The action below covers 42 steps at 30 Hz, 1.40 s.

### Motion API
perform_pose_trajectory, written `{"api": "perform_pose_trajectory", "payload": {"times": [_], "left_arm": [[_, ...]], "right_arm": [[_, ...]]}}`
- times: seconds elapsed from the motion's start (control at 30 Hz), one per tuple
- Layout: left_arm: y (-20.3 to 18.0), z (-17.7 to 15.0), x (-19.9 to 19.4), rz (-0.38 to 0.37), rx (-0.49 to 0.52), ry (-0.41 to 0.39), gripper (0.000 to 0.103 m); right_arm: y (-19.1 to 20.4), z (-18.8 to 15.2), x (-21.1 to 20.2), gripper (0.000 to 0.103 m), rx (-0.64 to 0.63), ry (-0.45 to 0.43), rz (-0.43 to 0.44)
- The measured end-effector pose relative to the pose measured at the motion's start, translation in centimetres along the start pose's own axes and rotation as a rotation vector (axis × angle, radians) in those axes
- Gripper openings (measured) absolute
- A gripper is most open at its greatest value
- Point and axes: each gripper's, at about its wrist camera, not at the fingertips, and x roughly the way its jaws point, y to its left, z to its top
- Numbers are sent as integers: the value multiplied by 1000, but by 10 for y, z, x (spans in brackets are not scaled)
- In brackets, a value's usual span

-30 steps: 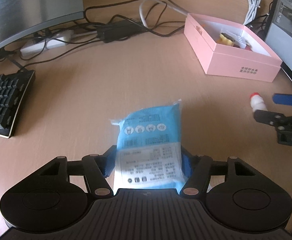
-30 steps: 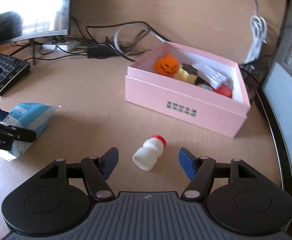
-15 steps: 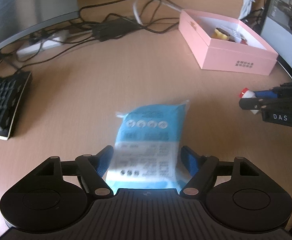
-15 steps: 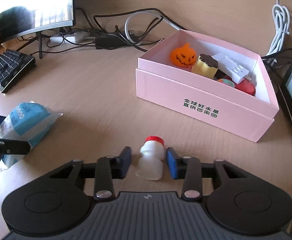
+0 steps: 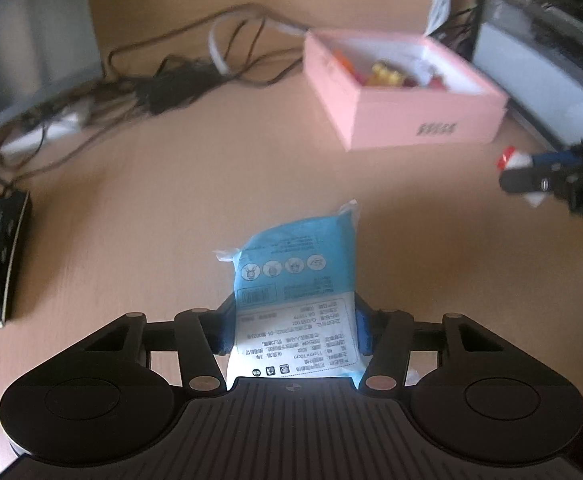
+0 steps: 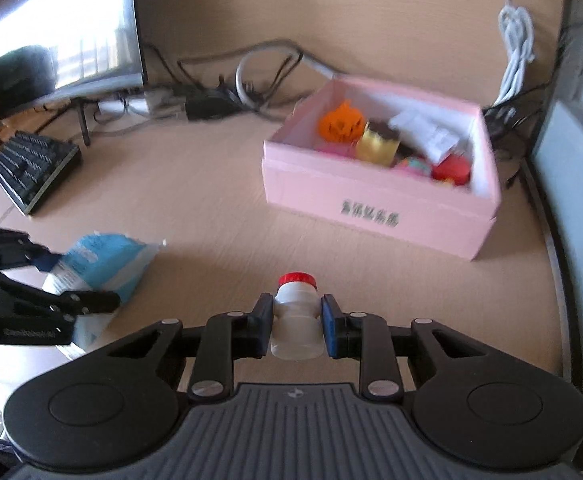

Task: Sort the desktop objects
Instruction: 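Lift the tissue packet with the left tool while the right tool lifts the bottle, then drop the tissue packet into the pink box with left tool while right tool drops bottle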

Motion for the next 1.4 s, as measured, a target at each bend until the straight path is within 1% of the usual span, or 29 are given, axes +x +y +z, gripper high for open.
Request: {"api": "perform_pose_trajectory", "payload": {"times": [0.1,0.2,0.3,0.4,0.53,0.63,0.7,0.83,0.93,1.07,1.2,1.23,1.3,1.4], "left_arm": [[-3,18,-24,-32,43,-67,58],[-5,43,-47,-45,81,-161,58],[-8,71,-63,-51,102,-254,58],[-14,100,-67,-67,124,-311,58],[-29,137,-54,-78,165,-358,59],[-39,162,-33,-105,178,-360,59],[-46,181,-13,-128,177,-347,59],[-54,208,22,-159,172,-323,59],[-57,221,47,-174,166,-305,59],[-57,225,75,-165,126,-286,60],[-47,222,96,-189,102,-234,73],[-42,219,96,-196,99,-230,75],[-32,215,91,-197,102,-233,84],[-18,206,84,-186,101,-236,91]], "right_arm": [[-4,17,-34,25,-10,-74,-27],[-8,40,-74,25,-18,-187,-45],[-14,62,-104,25,-16,-295,-75],[-22,81,-120,25,-11,-375,-106],[-34,101,-116,25,4,-420,-148],[-44,113,-104,25,25,-436,-157],[-49,120,-97,25,37,-442,-164],[-65,141,-76,25,66,-437,-189],[-75,151,-62,25,95,-424,-210],[-88,157,-39,25,139,-396,-225],[-99,158,-16,25,177,-350,-241],[-101,158,-12,25,181,-342,-248],[-105,156,-2,25,193,-321,-252],[-111,155,16,25,217,-281,-249]]}}
